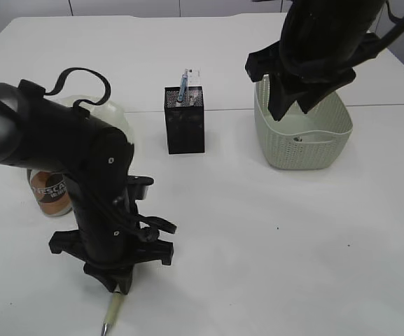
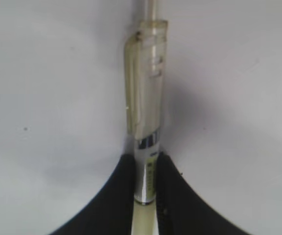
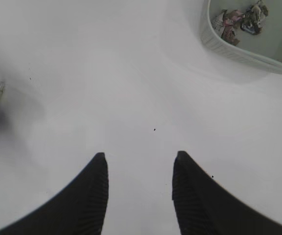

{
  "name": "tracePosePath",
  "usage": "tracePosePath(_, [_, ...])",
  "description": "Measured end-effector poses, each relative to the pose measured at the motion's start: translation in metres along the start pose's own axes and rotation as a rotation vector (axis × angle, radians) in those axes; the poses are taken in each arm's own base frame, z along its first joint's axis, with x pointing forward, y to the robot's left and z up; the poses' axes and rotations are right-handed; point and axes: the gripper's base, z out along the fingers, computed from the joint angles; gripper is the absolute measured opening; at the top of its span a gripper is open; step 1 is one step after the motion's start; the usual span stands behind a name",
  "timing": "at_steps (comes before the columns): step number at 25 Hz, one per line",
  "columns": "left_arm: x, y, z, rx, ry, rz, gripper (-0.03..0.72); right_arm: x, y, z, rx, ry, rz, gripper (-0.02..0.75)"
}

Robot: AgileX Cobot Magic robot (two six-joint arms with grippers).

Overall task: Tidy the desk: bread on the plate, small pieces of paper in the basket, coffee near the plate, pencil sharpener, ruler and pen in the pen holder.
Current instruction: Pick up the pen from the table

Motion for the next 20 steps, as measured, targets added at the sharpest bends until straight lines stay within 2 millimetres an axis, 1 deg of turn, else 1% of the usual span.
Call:
tracePosePath(2, [0.003, -0.003, -0.007, 0.0, -0.025, 0.029, 0.065, 0.0, 0.0, 0.0, 0.0, 0.0, 0.0, 0.326])
tracePosePath(5, [0.005, -0.005, -0.022, 0.011, -0.073, 0.059, 0.065, 0.0, 0.0, -0.001, 0.0, -0.002, 0.0, 0.326])
tracePosePath(8, [0.008, -0.002, -0.042, 0.026, -0.132, 0.082, 0.065, -0.002, 0.0, -0.004, -0.001, -0.014, 0.0, 0.326])
tracePosePath(10, [0.013, 0.002, -0.054, 0.048, -0.179, 0.089, 0.065, -0.004, 0.001, -0.008, -0.008, -0.028, 0.002, 0.326])
tracePosePath(12, [0.021, 0.008, -0.068, 0.088, -0.246, 0.096, 0.065, -0.007, 0.0, -0.011, -0.003, -0.044, 0.0, 0.326])
tracePosePath(15, [0.039, 0.021, -0.082, 0.15, -0.361, 0.117, 0.065, -0.01, 0.001, -0.018, -0.005, -0.068, 0.0, 0.326])
tracePosePath(18, [0.057, 0.036, -0.087, 0.209, -0.498, 0.165, 0.065, -0.012, 0.001, -0.022, -0.012, -0.081, 0.002, 0.326])
tracePosePath(20, [0.067, 0.043, -0.087, 0.245, -0.587, 0.212, 0.065, -0.012, 0.002, -0.023, -0.018, -0.086, 0.004, 0.326])
